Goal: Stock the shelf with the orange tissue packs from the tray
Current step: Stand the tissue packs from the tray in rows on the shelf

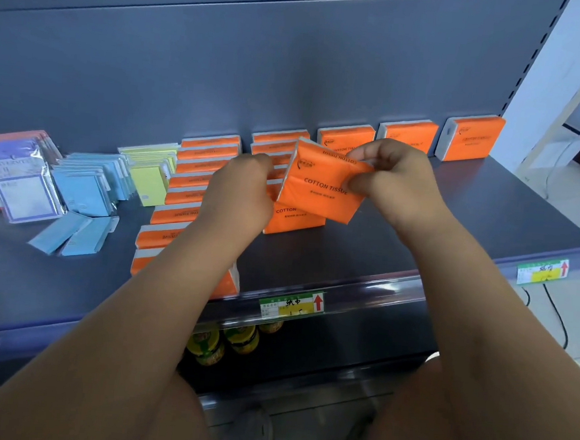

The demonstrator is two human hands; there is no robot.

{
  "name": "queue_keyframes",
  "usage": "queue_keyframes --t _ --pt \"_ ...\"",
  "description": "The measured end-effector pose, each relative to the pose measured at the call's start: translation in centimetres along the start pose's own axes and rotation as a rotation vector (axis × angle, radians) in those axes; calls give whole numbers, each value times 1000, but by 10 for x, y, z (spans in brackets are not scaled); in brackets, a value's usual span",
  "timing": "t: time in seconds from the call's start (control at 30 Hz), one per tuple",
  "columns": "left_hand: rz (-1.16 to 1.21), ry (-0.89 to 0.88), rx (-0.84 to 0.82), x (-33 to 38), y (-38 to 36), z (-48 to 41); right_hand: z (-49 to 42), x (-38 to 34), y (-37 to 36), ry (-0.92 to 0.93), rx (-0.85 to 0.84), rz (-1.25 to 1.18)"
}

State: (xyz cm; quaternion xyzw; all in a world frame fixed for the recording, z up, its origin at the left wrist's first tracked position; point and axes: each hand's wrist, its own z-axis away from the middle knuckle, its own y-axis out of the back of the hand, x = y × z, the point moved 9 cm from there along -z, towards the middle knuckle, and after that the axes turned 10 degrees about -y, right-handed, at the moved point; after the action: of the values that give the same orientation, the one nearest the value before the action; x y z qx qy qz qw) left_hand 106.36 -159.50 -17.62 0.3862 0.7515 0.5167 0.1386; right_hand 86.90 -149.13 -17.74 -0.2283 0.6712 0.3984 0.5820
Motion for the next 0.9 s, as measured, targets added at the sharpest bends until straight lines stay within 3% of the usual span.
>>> queue_keyframes --t 0.13,0.4,0.67,0.9 --pt "31 16 18 1 9 3 -6 7 -6 -11 -57 35" --pt "65 30 51 -14 8 3 -9 23 -36 88 -155 512" --pt "83 42 50 -10 11 5 -11 17 -35 160 -13 584" --pt "113 30 41 4 20 8 -5 14 -45 149 -30 592"
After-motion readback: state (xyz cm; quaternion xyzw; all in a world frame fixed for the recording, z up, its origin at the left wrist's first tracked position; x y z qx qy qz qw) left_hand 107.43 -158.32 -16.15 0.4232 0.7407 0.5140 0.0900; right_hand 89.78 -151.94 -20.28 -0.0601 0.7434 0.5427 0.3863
